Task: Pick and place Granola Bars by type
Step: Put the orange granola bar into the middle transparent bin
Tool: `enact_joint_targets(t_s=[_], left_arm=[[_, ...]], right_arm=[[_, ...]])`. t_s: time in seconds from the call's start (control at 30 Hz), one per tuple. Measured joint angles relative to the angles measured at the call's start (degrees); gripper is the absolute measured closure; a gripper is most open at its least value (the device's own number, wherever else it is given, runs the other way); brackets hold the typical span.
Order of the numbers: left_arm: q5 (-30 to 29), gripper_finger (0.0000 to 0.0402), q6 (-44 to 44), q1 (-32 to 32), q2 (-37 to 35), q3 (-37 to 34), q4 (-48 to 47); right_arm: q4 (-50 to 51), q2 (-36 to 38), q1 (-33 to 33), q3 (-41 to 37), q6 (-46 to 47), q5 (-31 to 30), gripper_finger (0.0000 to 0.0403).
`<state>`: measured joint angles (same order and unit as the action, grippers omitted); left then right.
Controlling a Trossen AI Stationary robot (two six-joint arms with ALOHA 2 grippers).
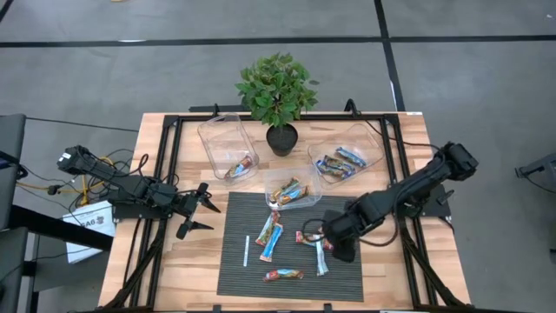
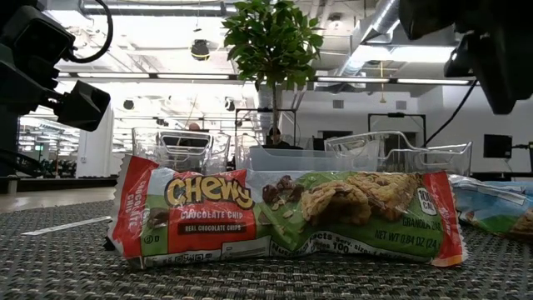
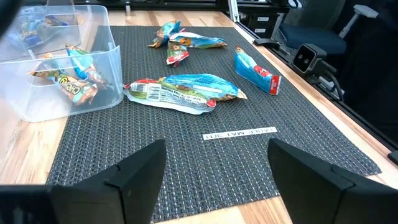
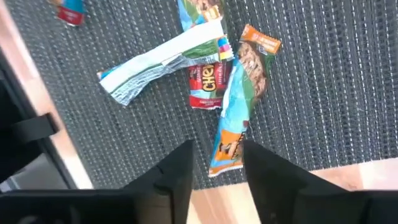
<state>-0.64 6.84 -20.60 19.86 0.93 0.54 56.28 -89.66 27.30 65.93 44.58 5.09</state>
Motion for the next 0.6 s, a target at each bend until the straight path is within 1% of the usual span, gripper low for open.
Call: enact_joint_targets(t_s=[0.13, 0.27, 0.43, 0.6], left_arm=[[0.00, 0.0127, 0.00, 0.00, 0.01, 0.00, 0.00], [0.02, 0.0127, -0.01, -0.02, 0.00, 0.00, 0.00], [0.02, 0.0127, 0.00, -0.01, 0.01, 0.00, 0.00], [0.02, 0.0127, -0.01, -0.01, 0.02, 0.00, 0.00]], right_arm=[[-0.05, -2.53, 0.88, 0.00, -0.05, -1.13, 0.0238], [-0.08, -5.25, 1.33, 0.00, -0.09, -1.25, 0.0219], [-1.84, -8.18, 0.92, -0.85, -1.49, -1.18, 0.0214], [-4.17, -9.13, -0.34, -2.11, -1.59, -1.54, 0.0221]])
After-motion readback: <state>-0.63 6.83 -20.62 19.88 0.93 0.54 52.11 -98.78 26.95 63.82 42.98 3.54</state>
